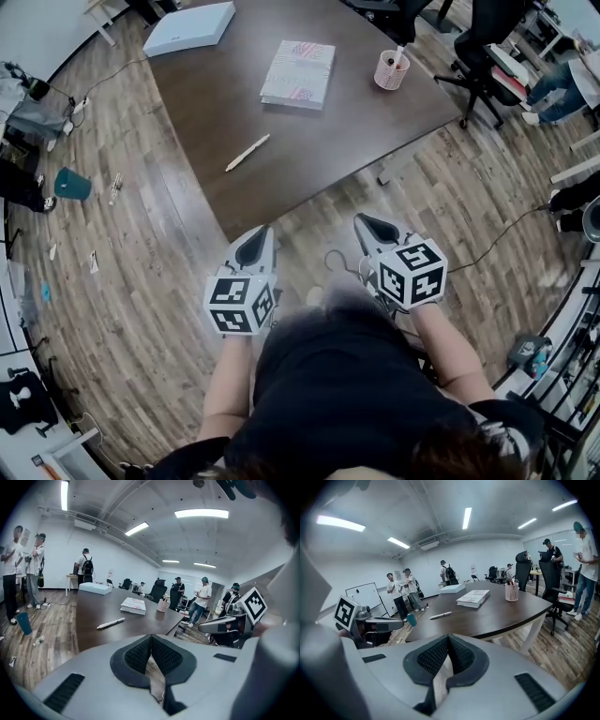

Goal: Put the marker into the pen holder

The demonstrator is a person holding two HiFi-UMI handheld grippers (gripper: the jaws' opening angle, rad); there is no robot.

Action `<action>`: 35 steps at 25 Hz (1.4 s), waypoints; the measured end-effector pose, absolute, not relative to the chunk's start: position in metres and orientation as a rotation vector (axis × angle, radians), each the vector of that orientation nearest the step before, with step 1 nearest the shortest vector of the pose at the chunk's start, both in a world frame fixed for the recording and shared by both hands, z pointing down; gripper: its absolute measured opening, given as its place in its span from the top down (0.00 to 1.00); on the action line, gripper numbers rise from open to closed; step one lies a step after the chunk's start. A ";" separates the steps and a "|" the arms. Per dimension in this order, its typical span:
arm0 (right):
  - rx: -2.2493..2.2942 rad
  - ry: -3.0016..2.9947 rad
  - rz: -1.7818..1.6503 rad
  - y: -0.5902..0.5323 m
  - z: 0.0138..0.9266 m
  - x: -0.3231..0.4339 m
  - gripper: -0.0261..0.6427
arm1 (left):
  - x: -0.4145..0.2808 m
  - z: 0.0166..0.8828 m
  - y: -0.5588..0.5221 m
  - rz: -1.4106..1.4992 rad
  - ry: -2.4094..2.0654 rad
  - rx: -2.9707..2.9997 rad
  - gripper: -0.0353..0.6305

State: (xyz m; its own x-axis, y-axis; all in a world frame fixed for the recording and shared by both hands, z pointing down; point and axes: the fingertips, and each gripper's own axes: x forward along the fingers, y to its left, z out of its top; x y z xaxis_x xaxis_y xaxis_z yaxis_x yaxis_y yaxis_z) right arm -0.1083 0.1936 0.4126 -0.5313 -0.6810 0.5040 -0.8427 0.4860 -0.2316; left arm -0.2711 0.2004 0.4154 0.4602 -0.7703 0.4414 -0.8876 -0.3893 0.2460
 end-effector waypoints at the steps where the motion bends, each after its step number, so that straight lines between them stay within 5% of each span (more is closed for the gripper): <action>1: 1.276 -2.393 0.644 0.191 0.410 -0.108 0.93 | -0.272 0.415 0.197 0.355 -1.390 2.274 0.90; 15: 1.103 -2.468 0.620 0.101 0.410 -0.104 0.93 | -0.259 0.410 0.139 0.421 -1.475 2.284 0.90; 19: 1.002 -2.495 0.616 0.060 0.409 -0.091 0.93 | -0.252 0.419 0.099 0.454 -1.534 2.220 0.77; 35: 0.432 -2.545 0.633 -0.047 0.428 -0.068 0.93 | -0.234 0.452 0.003 0.774 -1.772 1.888 0.70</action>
State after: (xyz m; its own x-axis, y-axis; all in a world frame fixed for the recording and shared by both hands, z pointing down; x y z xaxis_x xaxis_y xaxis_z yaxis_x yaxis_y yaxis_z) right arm -0.0678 -0.0473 0.4279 -0.8357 -0.1825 0.5179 -0.4038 0.8434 -0.3544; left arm -0.2338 0.0034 0.4522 0.0248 -0.7507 0.6602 -0.9944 -0.0862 -0.0607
